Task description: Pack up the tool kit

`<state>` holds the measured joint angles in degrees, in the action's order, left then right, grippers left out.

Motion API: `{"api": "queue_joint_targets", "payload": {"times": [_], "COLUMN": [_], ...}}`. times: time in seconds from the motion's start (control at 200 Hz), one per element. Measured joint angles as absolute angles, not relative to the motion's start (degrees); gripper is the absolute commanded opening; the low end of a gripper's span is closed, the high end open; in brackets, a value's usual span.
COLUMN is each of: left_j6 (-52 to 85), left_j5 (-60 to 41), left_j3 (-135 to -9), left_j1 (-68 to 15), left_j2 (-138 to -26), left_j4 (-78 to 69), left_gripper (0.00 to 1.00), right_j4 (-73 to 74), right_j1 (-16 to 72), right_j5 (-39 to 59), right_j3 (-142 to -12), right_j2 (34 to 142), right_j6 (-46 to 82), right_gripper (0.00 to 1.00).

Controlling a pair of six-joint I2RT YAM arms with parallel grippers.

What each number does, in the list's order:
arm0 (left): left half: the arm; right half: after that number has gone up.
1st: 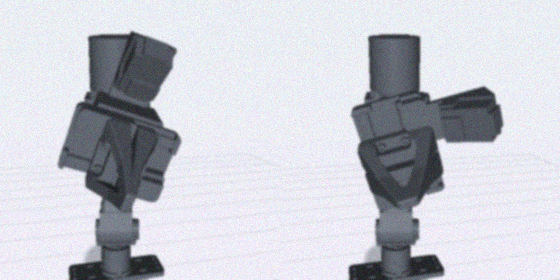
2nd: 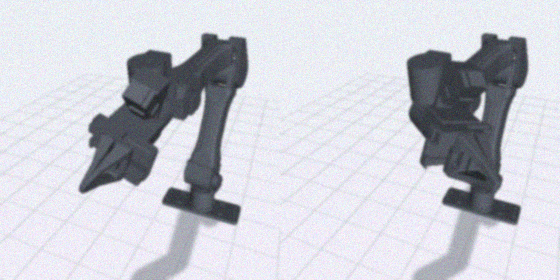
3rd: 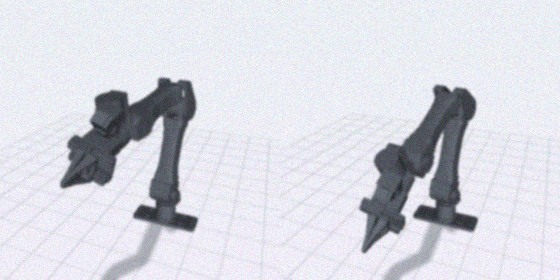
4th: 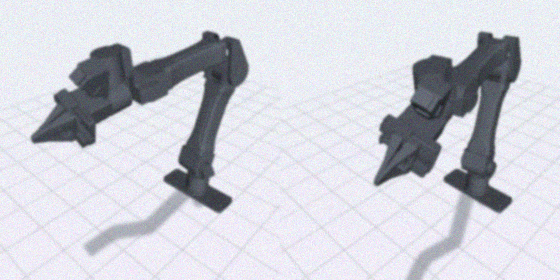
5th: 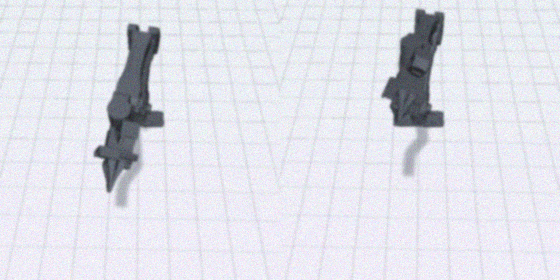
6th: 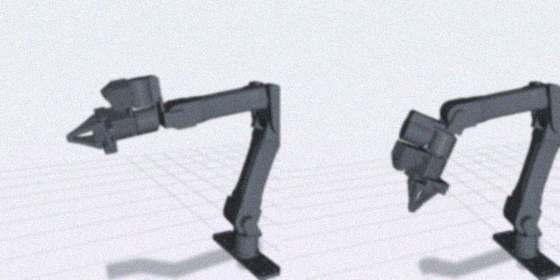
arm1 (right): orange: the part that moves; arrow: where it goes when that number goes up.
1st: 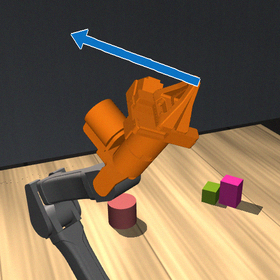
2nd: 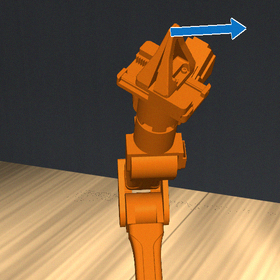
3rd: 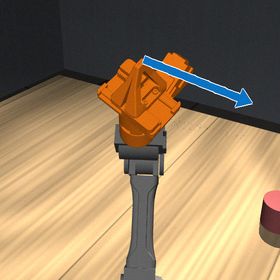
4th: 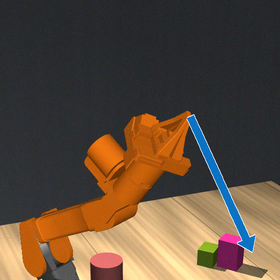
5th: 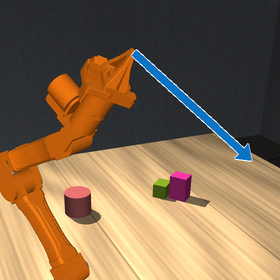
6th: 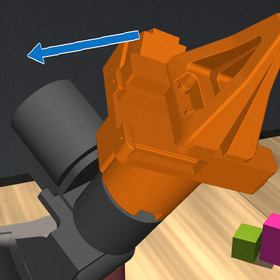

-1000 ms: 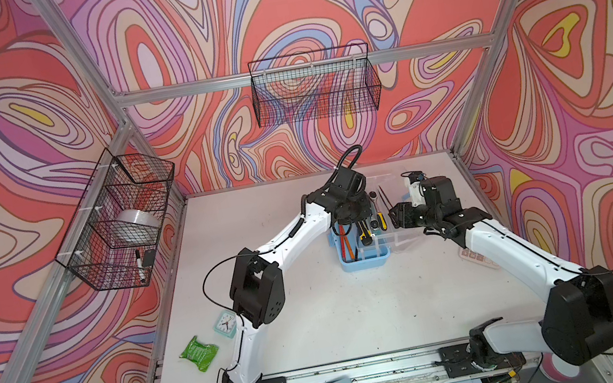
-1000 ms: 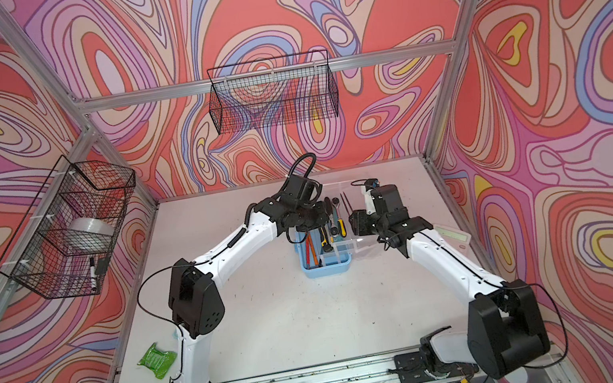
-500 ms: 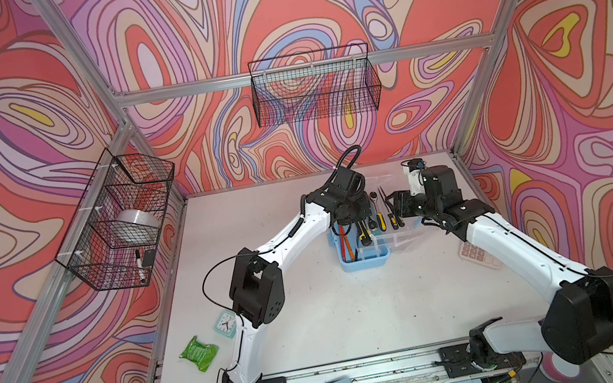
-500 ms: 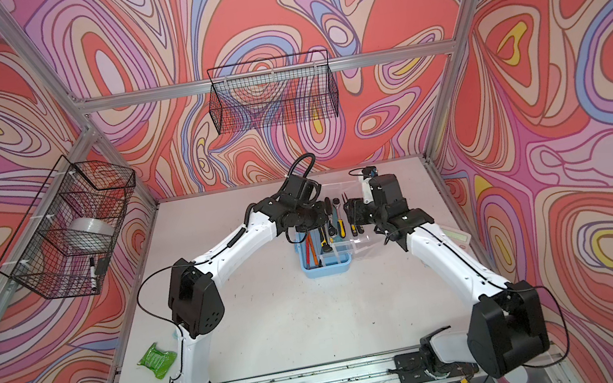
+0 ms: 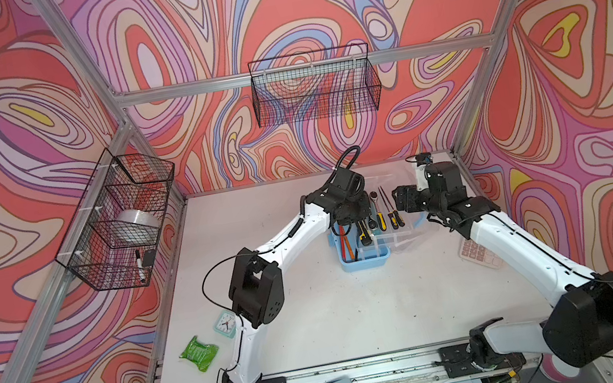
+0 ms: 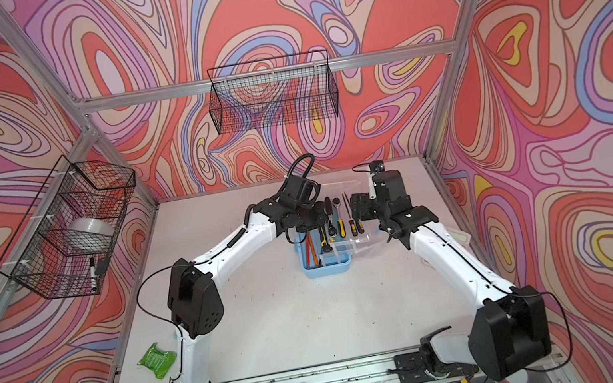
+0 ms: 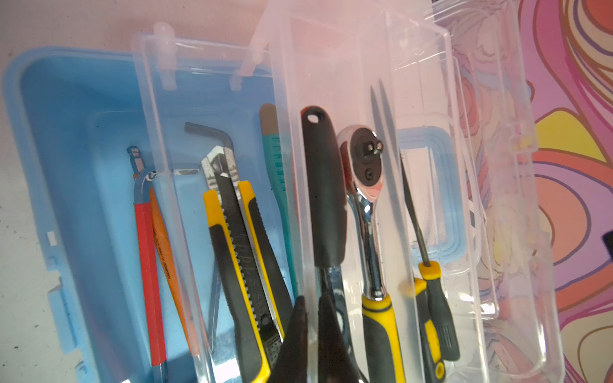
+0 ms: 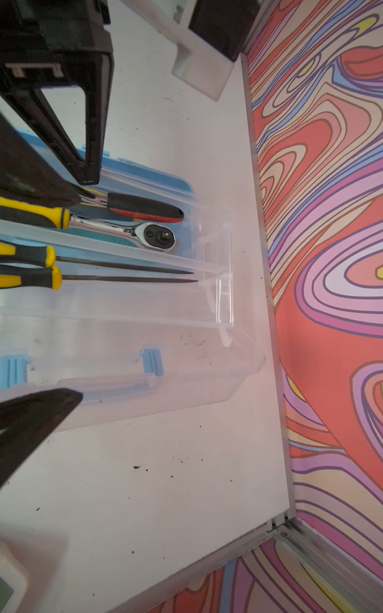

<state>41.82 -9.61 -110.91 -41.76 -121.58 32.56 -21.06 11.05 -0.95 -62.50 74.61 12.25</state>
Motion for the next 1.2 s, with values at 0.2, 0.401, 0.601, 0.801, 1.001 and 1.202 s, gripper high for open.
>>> {"api": "queue_joint_targets", "payload": {"times": [0.2, 0.401, 0.601, 0.801, 1.001, 1.202], "left_j6": [41.9, 42.0, 42.0, 42.1, 42.2, 42.2], "left_j5": [-10.1, -10.1, -10.1, -10.2, -10.5, -10.6], "left_j3": [-110.3, -110.1, -110.1, -109.4, -109.1, -108.7], "left_j1": [-41.6, -41.6, -41.6, -41.5, -41.5, -41.4], "left_j2": [-121.4, -121.3, -121.3, -121.0, -120.8, -120.7], "left_j4": [32.0, 31.7, 31.6, 31.0, 30.6, 30.3], "left_gripper": [0.07, 0.07, 0.07, 0.07, 0.07, 0.06], "right_j4": [-20.1, -19.0, -16.9, -14.3, -12.2, -10.6], "right_j1": [3.4, -1.1, -4.2, -4.5, -4.8, -4.9], "right_j5": [3.8, 9.5, 14.8, 19.2, 21.7, 25.0], "right_j3": [-60.3, -57.8, -55.3, -52.9, -50.7, -49.6], "right_j2": [74.3, 74.3, 74.3, 74.4, 74.9, 75.4], "right_j6": [12.8, 13.8, 15.7, 17.5, 19.2, 21.0], "right_gripper": [0.95, 0.97, 0.97, 0.97, 0.97, 0.9]}}
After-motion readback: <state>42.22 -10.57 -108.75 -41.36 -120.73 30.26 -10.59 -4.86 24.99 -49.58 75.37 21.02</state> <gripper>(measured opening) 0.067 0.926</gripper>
